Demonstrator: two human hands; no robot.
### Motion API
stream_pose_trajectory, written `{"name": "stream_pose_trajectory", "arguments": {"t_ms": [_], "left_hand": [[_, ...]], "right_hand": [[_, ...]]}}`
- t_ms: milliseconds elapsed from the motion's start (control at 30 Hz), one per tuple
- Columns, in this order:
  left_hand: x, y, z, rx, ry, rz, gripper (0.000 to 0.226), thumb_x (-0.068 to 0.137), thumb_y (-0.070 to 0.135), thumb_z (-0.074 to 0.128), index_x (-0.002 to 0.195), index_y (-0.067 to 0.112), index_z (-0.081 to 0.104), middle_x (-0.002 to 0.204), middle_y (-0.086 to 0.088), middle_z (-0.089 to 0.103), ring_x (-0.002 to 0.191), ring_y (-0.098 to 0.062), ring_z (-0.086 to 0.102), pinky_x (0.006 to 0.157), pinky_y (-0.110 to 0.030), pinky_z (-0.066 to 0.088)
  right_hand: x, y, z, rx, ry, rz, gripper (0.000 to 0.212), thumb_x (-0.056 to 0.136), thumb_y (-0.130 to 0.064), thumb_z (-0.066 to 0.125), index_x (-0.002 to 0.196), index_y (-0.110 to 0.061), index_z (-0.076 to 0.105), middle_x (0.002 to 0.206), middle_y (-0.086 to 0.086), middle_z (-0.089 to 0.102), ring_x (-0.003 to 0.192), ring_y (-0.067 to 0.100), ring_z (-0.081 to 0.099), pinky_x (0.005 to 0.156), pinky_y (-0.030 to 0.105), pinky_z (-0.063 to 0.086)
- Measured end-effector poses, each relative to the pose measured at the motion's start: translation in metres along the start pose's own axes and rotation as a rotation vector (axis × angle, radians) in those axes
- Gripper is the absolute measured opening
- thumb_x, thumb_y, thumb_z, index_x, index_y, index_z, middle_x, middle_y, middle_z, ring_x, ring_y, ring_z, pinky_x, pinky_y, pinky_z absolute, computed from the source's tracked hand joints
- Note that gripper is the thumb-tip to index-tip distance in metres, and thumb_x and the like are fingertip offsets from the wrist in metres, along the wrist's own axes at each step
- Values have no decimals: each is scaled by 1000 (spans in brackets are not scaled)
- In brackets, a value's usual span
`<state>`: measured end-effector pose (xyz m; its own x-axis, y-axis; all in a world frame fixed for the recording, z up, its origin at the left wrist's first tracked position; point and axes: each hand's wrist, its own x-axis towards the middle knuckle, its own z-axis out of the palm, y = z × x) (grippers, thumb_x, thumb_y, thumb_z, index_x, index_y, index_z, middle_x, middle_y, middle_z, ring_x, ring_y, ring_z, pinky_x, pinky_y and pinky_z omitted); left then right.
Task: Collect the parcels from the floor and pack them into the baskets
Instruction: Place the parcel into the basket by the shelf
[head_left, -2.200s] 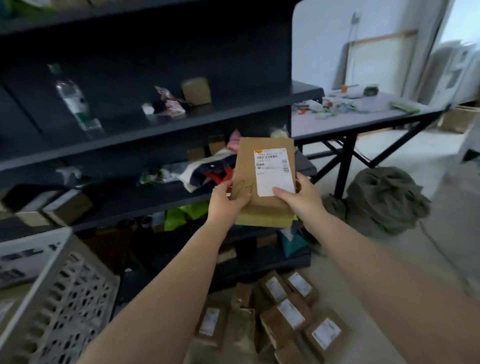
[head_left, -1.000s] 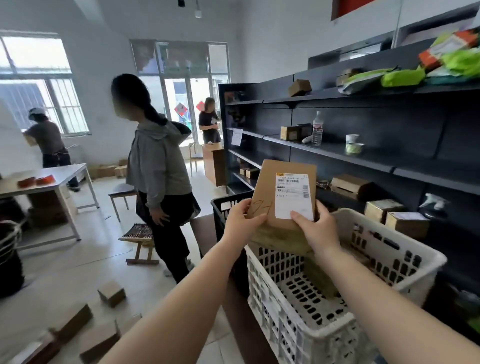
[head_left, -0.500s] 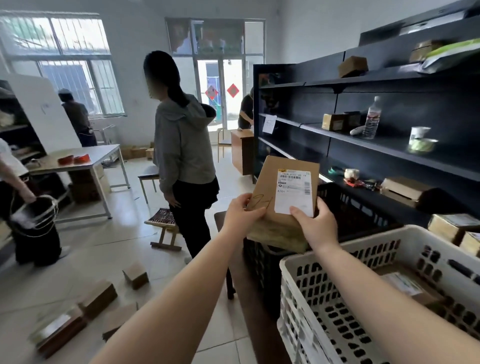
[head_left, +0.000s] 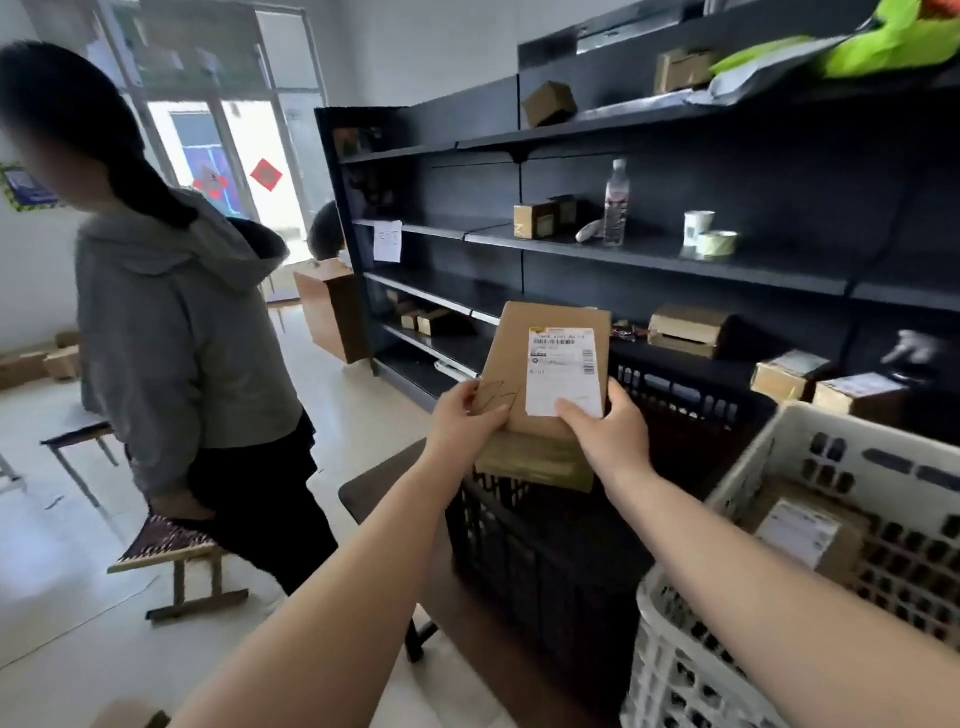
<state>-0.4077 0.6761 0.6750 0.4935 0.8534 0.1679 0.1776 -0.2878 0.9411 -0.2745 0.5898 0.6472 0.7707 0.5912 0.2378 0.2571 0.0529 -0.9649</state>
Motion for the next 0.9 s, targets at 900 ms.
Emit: {"name": "stream_pose_trajectory", "arguments": {"t_ms": [900], "left_hand": [[244,-129,182,559,-724,-100,37,94,11,42,129,4,31,138,-17,29,117,-36,47,93,-42,44]], "right_hand": [[181,179,28,-271,493,588,50,81,-13,66,126,-12,44,124,8,56,112,25,54,89,33,46]]}}
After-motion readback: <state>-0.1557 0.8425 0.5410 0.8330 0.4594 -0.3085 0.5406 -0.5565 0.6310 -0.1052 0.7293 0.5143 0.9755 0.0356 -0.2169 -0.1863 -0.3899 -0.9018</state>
